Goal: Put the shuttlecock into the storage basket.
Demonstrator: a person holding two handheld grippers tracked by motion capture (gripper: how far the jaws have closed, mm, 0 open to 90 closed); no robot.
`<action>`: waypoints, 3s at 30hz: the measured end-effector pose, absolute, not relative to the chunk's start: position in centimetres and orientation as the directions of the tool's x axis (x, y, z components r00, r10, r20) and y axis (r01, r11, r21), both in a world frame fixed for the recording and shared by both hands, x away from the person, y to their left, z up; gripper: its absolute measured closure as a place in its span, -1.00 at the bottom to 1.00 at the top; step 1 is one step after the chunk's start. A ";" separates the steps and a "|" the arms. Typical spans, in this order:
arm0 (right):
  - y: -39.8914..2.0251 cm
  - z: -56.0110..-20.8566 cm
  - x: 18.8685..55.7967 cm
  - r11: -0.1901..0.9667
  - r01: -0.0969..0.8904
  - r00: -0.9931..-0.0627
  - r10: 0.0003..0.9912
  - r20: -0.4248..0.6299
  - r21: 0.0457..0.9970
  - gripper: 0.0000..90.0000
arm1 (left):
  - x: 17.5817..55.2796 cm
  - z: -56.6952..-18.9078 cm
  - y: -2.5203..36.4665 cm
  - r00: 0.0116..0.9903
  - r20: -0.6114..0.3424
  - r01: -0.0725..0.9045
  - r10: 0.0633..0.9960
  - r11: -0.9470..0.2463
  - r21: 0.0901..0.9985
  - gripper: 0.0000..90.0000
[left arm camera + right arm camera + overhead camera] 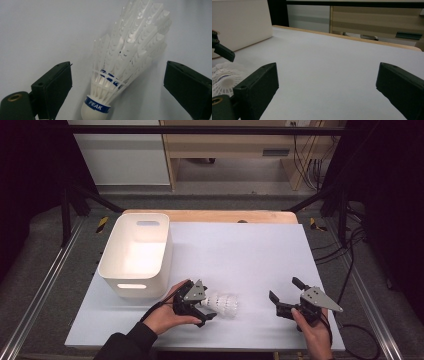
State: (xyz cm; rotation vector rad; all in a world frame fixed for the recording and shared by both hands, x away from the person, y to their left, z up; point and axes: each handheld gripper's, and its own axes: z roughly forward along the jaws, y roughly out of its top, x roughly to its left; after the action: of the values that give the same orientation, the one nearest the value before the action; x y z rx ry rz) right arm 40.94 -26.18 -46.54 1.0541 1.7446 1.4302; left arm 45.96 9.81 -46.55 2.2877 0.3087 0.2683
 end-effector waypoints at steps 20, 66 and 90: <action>-26.2 -46.5 41.0 0.084 0.183 -0.477 0.879 0.013 0.980 -0.90 | 46.4 -47.2 8.3 0.961 0.121 0.088 0.247 -0.692 0.717 -0.69; -26.0 -46.6 41.0 0.085 0.192 -0.484 0.875 0.019 0.978 -0.90 | 46.0 -47.2 6.4 0.960 0.169 0.037 0.223 -0.699 0.714 -0.30; -25.9 -46.6 41.0 0.080 0.194 -0.486 0.874 0.025 0.978 -0.90 | 46.1 -47.2 6.1 0.949 0.217 0.016 0.229 -0.720 0.693 0.41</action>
State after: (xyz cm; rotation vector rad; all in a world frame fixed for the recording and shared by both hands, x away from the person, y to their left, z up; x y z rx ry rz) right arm 41.04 -25.91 -46.62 1.0588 1.7588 1.4452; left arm 46.13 6.08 -47.24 2.3526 0.1719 0.3726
